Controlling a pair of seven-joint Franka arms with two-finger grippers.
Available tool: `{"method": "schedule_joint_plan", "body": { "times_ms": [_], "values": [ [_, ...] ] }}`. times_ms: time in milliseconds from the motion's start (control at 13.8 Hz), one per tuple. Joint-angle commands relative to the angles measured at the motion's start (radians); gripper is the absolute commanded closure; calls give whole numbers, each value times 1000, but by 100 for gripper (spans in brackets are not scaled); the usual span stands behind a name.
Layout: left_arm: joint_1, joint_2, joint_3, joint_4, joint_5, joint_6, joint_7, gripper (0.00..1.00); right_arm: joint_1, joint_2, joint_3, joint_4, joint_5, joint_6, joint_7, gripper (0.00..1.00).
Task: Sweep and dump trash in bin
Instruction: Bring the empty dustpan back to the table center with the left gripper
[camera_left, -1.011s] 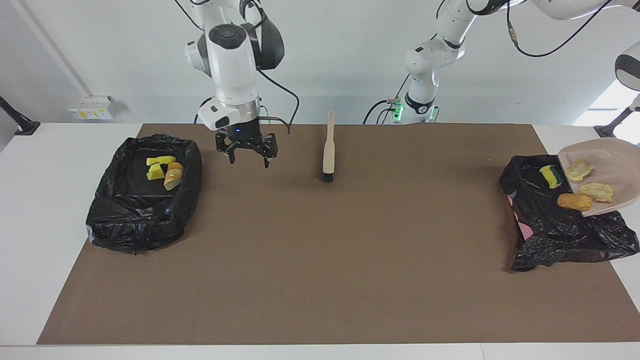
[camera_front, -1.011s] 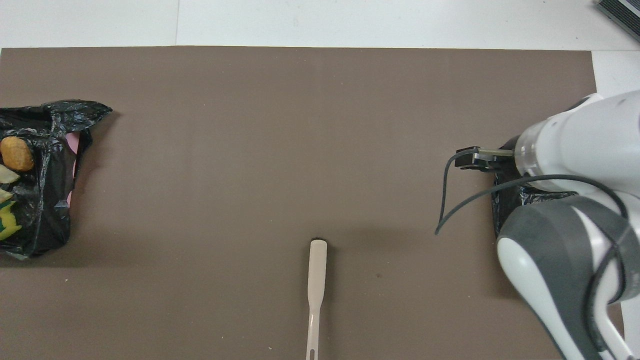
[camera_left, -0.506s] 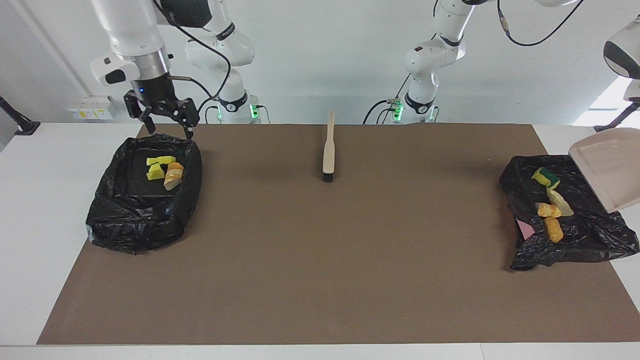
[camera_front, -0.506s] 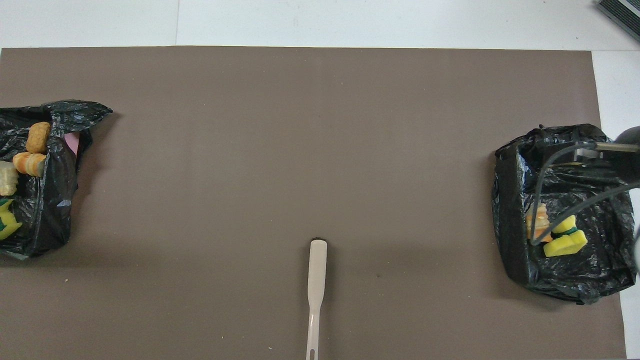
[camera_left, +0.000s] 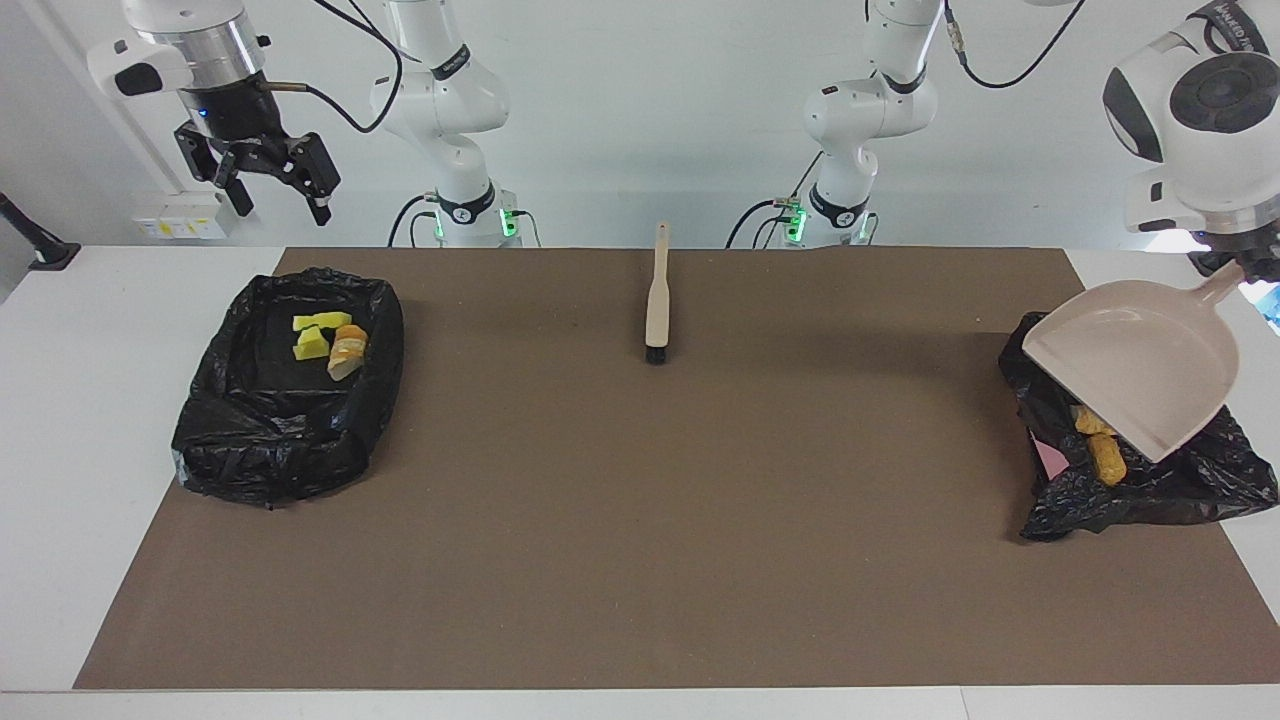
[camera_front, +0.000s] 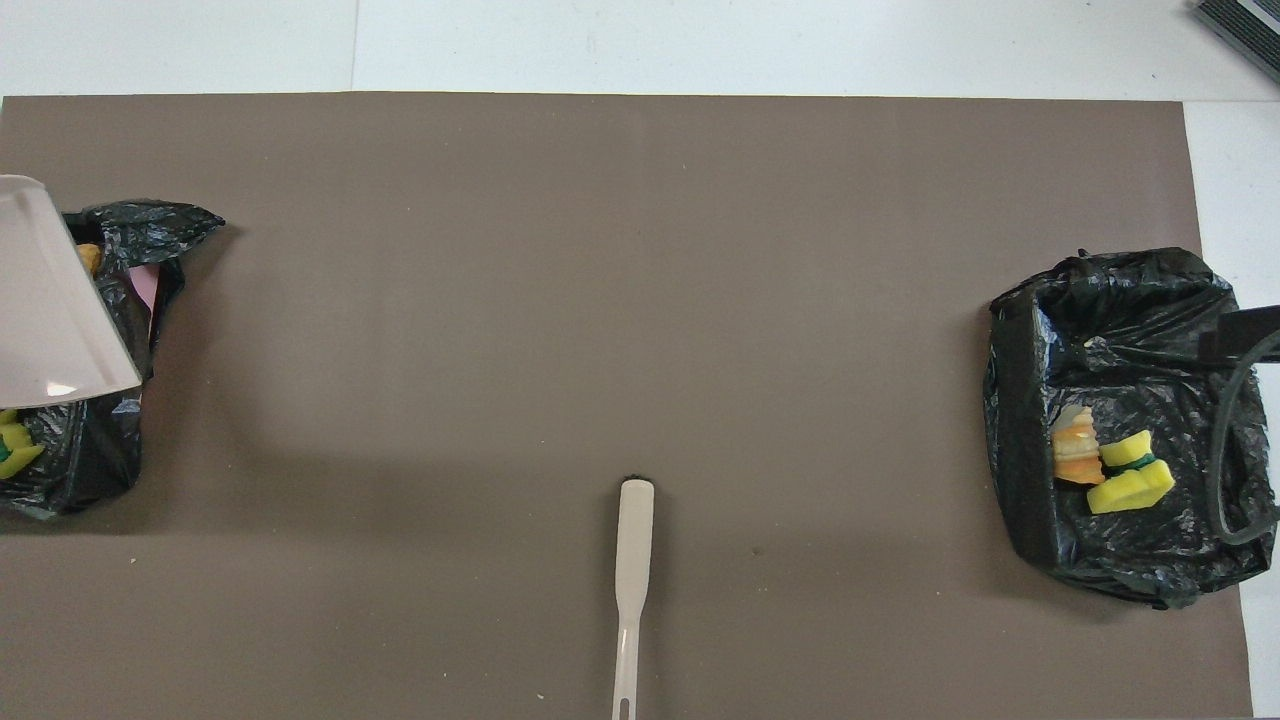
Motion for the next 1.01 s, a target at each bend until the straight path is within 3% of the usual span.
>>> {"method": "schedule_joint_plan", "body": {
  "times_ms": [0, 361, 650, 939],
  "values": [
    [-32, -34, 16, -30, -157, -46, -209, 100, -9, -25, 6, -37, 21, 10, -12, 0],
    [-61, -37, 12, -33, -431, -86, -555, 100, 2, -26, 6, -34, 18, 1, -15, 0],
    [-112, -72, 10, -97, -600, -69, -862, 100, 4, -25, 6, -34, 24, 3, -15, 0],
    [-270, -75, 10, -102, -653, -46, -1144, 100, 2, -12, 6, -18, 79, 10, -16, 0]
  ]
}}
